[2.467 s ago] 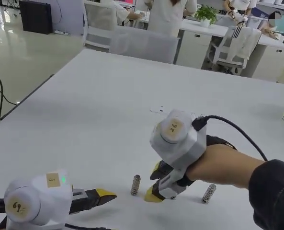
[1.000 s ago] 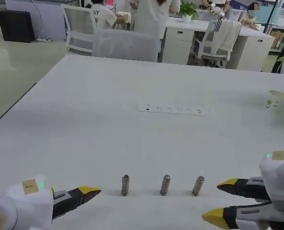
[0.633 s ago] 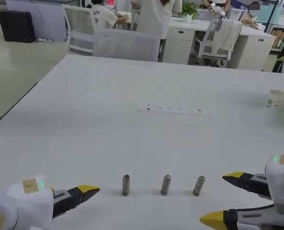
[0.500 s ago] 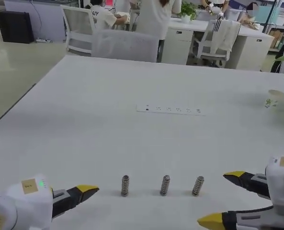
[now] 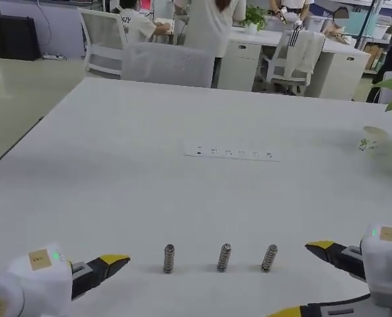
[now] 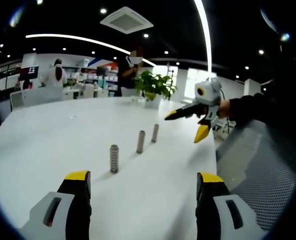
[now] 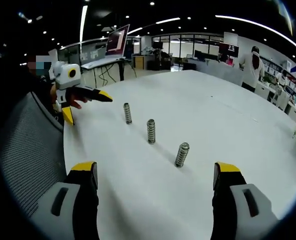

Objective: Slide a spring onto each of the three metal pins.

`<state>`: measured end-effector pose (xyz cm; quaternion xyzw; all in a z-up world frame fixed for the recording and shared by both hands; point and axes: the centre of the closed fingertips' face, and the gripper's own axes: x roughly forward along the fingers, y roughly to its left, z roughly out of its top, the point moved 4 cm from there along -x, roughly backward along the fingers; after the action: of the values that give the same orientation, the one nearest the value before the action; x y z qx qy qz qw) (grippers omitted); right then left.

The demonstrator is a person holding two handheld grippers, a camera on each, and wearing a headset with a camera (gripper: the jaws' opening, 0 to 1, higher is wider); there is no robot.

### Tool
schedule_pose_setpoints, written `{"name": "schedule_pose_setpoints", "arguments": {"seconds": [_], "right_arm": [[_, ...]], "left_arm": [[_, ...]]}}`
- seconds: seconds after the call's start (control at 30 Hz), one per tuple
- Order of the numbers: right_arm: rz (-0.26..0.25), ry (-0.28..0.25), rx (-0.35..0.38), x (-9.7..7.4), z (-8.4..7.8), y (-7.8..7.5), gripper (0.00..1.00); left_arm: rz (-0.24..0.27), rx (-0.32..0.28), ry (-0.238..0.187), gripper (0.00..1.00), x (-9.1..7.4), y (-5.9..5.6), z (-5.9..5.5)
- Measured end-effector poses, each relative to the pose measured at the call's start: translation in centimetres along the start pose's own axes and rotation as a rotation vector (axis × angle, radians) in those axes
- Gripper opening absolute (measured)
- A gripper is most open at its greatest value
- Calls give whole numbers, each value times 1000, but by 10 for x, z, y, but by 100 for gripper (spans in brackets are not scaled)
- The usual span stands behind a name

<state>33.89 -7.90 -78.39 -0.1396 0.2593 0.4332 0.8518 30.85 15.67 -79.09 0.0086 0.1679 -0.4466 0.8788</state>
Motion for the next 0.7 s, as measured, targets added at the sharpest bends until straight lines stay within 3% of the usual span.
{"name": "schedule_pose_setpoints", "arguments": {"seconds": [0.1, 0.7], "right_arm": [[3, -4, 3, -1, 0, 1, 97], [-18, -19, 18, -4, -4, -7, 96]], "left_arm": [[11, -3, -6, 90, 1, 3, 0], [4, -12, -15, 98, 11, 6, 1]]}}
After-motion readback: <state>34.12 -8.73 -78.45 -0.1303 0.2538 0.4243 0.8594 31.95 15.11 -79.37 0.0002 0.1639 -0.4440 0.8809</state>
